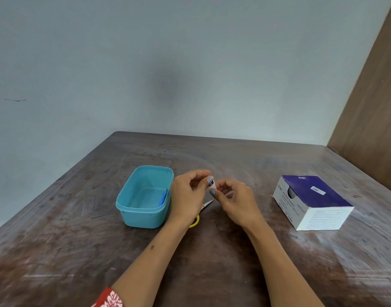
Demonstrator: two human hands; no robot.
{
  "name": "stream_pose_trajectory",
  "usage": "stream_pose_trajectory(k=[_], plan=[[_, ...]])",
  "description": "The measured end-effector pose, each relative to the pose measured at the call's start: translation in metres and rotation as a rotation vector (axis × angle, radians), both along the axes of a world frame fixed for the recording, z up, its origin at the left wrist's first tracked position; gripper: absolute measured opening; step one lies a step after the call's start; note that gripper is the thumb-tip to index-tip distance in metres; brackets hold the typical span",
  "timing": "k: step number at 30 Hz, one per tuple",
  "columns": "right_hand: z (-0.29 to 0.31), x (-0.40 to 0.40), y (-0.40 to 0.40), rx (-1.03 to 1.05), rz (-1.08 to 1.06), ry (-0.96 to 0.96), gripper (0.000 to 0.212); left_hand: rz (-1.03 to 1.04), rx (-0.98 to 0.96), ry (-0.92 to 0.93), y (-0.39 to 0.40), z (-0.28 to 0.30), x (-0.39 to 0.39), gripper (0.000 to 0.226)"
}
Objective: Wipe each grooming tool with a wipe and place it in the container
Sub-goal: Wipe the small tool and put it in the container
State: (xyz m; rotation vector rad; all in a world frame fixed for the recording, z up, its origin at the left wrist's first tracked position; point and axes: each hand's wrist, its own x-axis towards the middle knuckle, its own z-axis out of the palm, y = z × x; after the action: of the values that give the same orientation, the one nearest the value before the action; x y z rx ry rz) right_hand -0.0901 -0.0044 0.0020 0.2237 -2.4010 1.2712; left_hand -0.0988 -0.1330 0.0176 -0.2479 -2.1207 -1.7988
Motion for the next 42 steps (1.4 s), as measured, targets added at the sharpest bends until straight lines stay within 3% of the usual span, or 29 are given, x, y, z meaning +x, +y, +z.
stream_pose_trajectory(k=[17, 31, 36, 42], plan=[[0.0007, 0.0035, -0.0027, 0.124, -0.118, 0.139, 0.004, 0.034, -0.037, 0.014, -0.0005, 0.0002, 0.0013, 0.02], [-0.0056, -0.0005, -0.0011, 0.195, -0.128, 0.05, 0.006, 0.029, -0.109, 0.031, -0.0004, 0.0006, 0.0024, 0.02], [0.0008, 0.004, -0.0052, 0.143, -0.134, 0.153, 0.008, 0.038, -0.119, 0.048, -0.001, 0.0012, 0.0025, 0.021], [-0.0053, -0.0001, -0.0038, 0.176, -0.149, 0.073, 0.006, 0.027, -0.148, 0.057, -0.0006, 0.0005, 0.003, 0.021]])
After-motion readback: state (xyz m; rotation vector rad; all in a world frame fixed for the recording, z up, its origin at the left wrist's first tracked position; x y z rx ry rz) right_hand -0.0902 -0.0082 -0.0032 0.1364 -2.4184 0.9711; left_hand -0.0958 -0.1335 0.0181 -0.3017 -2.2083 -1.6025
